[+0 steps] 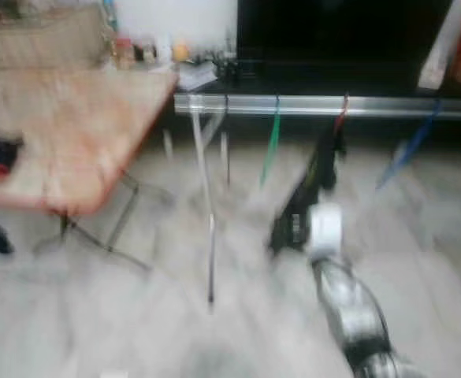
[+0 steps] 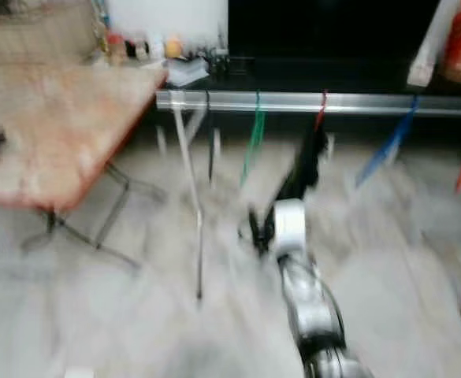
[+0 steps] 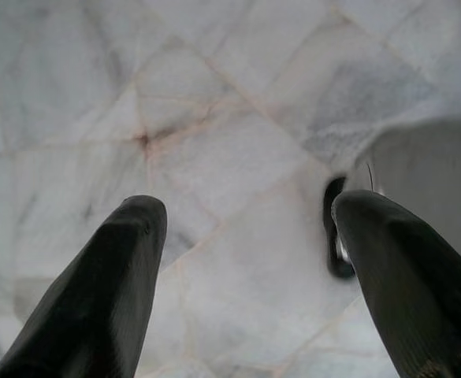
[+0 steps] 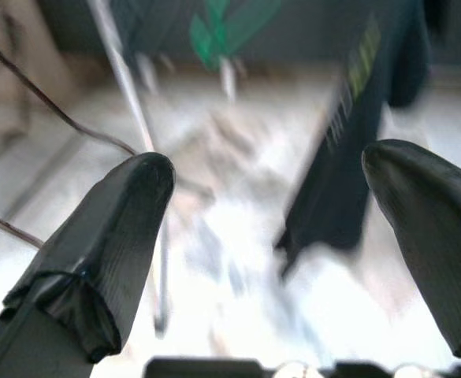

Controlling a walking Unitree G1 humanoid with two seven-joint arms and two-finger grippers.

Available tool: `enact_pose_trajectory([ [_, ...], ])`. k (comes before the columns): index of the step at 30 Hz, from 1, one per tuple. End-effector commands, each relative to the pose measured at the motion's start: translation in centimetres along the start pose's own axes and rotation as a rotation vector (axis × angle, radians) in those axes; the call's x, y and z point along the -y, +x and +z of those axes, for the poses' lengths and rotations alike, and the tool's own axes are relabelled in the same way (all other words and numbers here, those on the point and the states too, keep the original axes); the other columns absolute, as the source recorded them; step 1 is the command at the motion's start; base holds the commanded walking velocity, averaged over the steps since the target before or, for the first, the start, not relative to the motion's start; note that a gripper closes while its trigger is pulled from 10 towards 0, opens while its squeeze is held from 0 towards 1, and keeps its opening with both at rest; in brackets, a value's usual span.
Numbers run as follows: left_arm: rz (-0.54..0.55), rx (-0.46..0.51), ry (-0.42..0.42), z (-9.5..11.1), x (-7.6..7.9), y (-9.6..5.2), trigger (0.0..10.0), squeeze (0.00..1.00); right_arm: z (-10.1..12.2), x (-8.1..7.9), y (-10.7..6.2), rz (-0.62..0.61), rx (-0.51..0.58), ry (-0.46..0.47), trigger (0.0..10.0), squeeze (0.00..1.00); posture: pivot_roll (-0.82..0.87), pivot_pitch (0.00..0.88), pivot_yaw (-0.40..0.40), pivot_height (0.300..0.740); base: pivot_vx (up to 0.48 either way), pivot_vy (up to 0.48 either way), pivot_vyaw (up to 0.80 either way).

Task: Hang hanger

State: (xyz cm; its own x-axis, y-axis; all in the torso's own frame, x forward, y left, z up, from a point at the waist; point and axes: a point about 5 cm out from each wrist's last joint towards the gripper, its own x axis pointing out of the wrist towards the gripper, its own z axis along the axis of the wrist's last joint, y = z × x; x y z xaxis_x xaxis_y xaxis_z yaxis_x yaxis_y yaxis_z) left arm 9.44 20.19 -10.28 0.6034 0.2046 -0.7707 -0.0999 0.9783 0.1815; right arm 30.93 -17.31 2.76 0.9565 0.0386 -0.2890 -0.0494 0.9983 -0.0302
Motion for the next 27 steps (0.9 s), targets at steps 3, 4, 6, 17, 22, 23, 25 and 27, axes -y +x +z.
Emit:
enact_pose_trajectory([
  [3,0.015,0.021,0.010,1.2,-0.4,0.6,10.0,0.00,-4.1,0.2,-1.1,-0.001,-0.233,0.051,10.0,0.00,0.01,0.000,0.010,0.740,0.000,0.000,0.00],
  [4,0.025,0.017,0.003,1.2,-0.6,0.6,10.0,0.00,-5.4,0.2,-1.8,0.008,-0.296,0.051,10.0,0.00,0.00,0.000,0.009,0.740,0.000,0.000,0.00],
  [6,0.048,0.008,-0.031,1.1,-1.0,0.6,10.0,0.00,-8.0,0.4,-3.3,0.016,-0.419,-0.006,10.0,0.00,0.00,0.000,0.009,0.740,0.000,0.000,0.00],
  [17,0.080,0.065,-0.056,3.9,-1.8,1.8,10.0,0.00,-13.1,1.4,-7.6,0.005,-0.681,-0.087,10.0,0.00,0.01,0.000,0.023,0.740,0.000,0.000,0.00],
  [22,0.062,0.054,-0.071,5.2,-1.8,2.4,10.0,0.00,-13.0,0.8,-7.4,0.035,-0.686,-0.096,10.0,0.00,0.01,0.000,0.029,0.740,0.000,0.000,0.00],
  [23,0.062,0.054,-0.071,5.2,-1.8,2.4,10.0,0.00,-13.0,0.8,-7.4,0.035,-0.686,-0.096,10.0,0.00,0.01,0.000,0.029,0.740,0.000,0.000,0.00],
  [25,0.073,0.038,-0.123,5.1,-2.0,2.5,10.0,0.00,-12.7,0.6,-7.0,0.028,-0.676,-0.078,10.0,0.00,0.01,0.000,0.032,0.740,0.000,0.000,0.00],
  [27,0.078,0.025,-0.146,4.9,-2.1,2.4,10.0,0.00,-12.5,0.4,-6.8,0.025,-0.667,-0.066,10.0,0.00,0.01,0.000,0.036,0.740,0.000,0.000,0.00],
])
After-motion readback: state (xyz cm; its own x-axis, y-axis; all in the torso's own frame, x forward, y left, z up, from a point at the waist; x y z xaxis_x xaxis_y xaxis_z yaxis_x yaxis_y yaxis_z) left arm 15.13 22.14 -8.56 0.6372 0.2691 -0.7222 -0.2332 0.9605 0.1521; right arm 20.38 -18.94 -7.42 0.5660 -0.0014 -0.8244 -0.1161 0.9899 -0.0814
